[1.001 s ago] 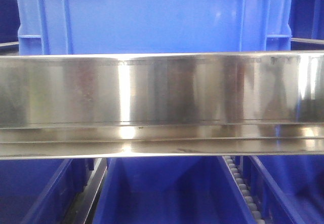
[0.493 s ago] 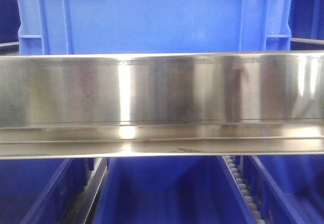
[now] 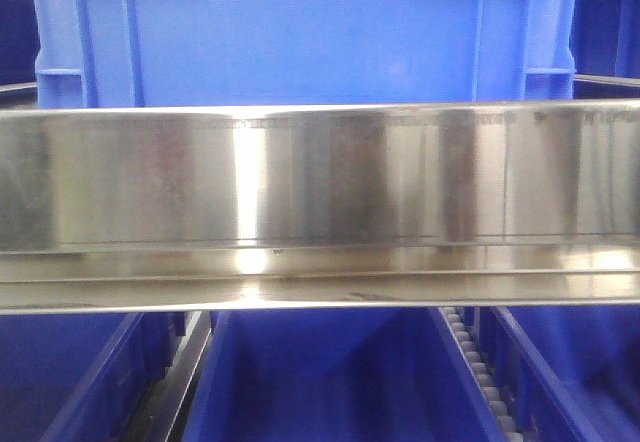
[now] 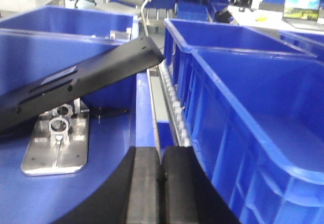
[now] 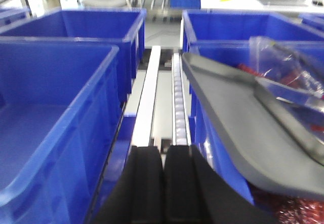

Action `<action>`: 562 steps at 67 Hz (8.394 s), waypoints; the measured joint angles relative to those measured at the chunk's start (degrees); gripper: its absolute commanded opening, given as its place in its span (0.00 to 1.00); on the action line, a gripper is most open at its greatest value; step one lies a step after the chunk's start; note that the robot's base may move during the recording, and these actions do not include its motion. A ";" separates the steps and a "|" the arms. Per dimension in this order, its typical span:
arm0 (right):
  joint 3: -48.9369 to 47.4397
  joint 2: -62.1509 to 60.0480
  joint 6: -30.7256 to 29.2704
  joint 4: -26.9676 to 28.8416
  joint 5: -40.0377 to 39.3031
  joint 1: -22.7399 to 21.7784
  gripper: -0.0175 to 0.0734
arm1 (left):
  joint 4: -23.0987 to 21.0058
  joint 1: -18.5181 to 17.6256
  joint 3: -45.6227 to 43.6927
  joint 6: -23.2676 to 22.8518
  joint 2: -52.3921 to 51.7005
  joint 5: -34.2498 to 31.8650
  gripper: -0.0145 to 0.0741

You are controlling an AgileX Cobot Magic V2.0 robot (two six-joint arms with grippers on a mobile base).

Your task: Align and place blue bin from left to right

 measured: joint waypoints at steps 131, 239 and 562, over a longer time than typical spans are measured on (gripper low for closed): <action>-60.70 61.23 8.36 -5.58 27.46 12.54 0.14 | 2.00 -10.04 -53.79 -4.61 57.54 17.09 0.04; -60.81 66.05 15.36 -10.54 28.96 15.24 0.53 | 1.61 -10.04 -53.79 -4.61 57.62 18.48 0.04; -63.74 66.05 17.62 -11.01 33.08 16.12 0.11 | 20.13 -18.76 -71.55 -21.03 73.06 38.07 0.04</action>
